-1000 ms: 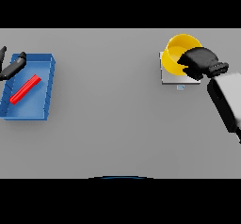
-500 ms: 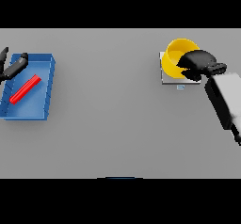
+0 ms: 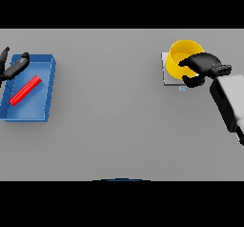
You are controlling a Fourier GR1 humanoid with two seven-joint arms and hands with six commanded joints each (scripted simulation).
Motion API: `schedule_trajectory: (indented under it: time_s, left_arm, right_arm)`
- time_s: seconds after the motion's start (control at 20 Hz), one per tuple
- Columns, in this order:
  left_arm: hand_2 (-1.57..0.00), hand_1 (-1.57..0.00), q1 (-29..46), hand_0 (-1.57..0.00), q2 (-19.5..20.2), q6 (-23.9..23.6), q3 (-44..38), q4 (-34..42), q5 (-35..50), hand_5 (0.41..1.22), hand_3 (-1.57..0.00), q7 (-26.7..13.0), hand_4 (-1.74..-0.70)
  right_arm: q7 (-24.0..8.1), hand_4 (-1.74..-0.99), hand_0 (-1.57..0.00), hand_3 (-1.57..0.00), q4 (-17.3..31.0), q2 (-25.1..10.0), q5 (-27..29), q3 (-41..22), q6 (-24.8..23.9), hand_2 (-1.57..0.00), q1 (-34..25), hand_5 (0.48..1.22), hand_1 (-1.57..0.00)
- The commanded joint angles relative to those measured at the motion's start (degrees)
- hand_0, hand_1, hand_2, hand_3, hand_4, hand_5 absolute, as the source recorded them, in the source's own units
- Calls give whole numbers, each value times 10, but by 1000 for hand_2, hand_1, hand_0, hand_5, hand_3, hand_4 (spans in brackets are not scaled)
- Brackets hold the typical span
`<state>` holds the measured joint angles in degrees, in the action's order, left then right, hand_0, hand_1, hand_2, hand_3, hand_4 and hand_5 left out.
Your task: Pick up the red beaker and tilt it to pour out 1 green nut into yellow bowl. Pick up the yellow bowl and place it on the metallic measuring scale.
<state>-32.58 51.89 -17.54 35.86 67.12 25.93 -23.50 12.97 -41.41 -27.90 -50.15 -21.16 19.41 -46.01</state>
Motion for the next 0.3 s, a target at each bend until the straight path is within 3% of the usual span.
schedule_trajectory:
  time_s: [0.0,0.25]
  left_arm:
    - [1,1,0,1,0,0,1,3,0,700,1,-3,-722]
    - [1,1,9,1,11,0,-4,14,5,693,1,4,-720]
  right_arm:
    - [-6,-1456,-120,-411,6,5,-1,0,1,-311,-4,827,-194]
    - [-23,-1410,-39,-272,2,1,3,3,17,-103,1,759,-63]
